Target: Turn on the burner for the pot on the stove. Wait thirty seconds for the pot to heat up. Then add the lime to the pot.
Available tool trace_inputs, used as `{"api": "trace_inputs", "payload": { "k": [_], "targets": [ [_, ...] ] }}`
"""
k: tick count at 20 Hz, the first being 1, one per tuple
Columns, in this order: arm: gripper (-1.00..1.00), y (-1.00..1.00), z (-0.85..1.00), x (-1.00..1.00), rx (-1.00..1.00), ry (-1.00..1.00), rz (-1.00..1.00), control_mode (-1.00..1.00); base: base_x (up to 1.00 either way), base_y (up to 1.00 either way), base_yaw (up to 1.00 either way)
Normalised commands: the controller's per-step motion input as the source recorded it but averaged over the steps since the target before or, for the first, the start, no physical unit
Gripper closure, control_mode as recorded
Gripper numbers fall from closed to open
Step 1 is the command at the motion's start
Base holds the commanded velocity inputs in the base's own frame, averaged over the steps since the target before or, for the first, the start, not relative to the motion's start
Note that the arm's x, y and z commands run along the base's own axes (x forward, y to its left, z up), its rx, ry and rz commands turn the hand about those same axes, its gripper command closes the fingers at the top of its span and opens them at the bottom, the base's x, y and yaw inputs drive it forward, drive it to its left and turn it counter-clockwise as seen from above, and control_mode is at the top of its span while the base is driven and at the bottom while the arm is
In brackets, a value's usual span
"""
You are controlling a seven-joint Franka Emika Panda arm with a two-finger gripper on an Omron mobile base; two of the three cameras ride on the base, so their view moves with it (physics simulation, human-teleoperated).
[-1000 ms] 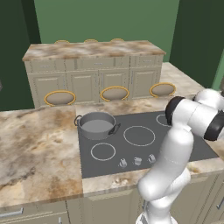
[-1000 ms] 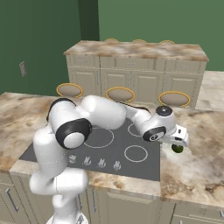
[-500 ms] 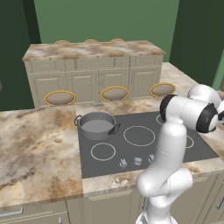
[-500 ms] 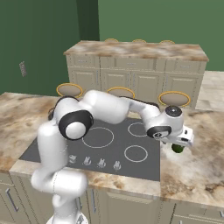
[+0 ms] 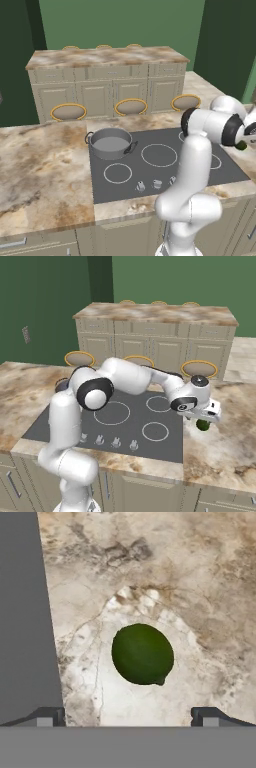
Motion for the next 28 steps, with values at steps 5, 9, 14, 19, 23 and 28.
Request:
{"api": "trace_inputs", "payload": {
  "k": [5,9,14,19,23,28],
  "targets": [
    [-1.0,-0.06,-0.24,0.42,0.0,0.1,0.0,-1.0,0.0,0.0,0.0],
    [-1.0,-0.13,-0.21,0.36,0.0,0.06,0.0,-1.0,0.0,0.0,0.0],
    [-1.0,-0.12,-0.21,0.28,0.0,0.01,0.0,-1.0,0.0,0.0,0.0],
    [-1.0,-0.01,-0.02,0.02,0.0,0.0,0.0,-1.0,0.0,0.0,0.0],
    [-1.0,-0.06,-0.01,0.0,0.0,-0.01,0.0,-1.0,0.0,0.0,0.0],
    [-1.0,0.0,-0.1,0.0,0.0,0.0,0.0,-1.0,0.0,0.0,0.0]
  ]
}}
